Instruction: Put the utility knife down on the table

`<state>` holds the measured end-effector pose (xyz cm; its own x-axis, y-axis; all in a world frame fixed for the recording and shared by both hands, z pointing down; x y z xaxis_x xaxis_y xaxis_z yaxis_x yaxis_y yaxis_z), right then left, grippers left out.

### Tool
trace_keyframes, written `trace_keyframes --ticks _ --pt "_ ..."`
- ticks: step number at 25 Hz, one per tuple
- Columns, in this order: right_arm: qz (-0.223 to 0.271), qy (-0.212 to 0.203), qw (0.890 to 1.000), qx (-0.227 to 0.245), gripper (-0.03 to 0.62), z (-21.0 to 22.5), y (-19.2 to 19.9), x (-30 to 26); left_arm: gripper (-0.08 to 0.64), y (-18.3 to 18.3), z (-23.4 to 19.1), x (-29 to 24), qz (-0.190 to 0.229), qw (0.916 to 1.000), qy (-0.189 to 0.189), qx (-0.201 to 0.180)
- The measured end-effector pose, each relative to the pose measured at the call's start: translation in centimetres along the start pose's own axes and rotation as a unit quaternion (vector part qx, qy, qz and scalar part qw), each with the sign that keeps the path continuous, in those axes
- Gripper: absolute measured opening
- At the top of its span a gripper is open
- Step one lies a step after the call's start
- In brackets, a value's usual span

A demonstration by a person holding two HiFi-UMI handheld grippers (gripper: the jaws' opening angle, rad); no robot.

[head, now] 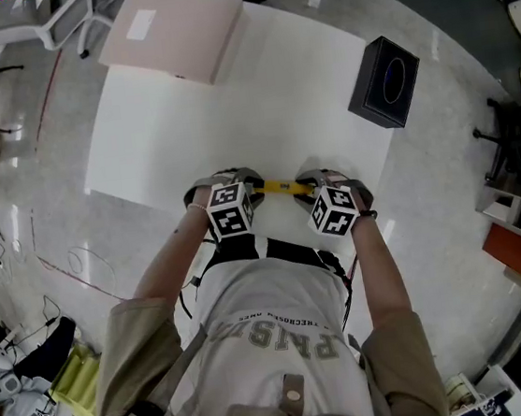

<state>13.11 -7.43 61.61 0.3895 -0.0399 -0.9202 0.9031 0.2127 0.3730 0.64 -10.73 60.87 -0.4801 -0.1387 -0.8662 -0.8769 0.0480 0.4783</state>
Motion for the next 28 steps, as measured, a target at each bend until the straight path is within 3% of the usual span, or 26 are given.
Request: trace_keyframes --ticks 15,28 --pt "-0.014 -0.005 1.000 0.016 0.141 -0.03 -0.13 -0.11 0.144 -0.21 -0.15 -0.12 -0.010 0.9999 0.005 0.001" --pt "-0.013 0.000 1.000 0.016 0.141 -0.02 -0.03 -0.11 0.152 -0.09 0.00 -0.60 -0.007 0.9997 -0.023 -0.008"
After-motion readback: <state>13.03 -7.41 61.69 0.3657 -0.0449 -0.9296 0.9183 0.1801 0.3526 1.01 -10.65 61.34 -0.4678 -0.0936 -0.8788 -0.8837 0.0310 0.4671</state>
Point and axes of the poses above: the fingertips, and each gripper's own axes: x backward along the fingers, z to its right, y out of its underside, the point moved 7 cm from there along x, backward along the fingers, and after that the axes turned 3 degrees about -z, right-handed, at the moved point
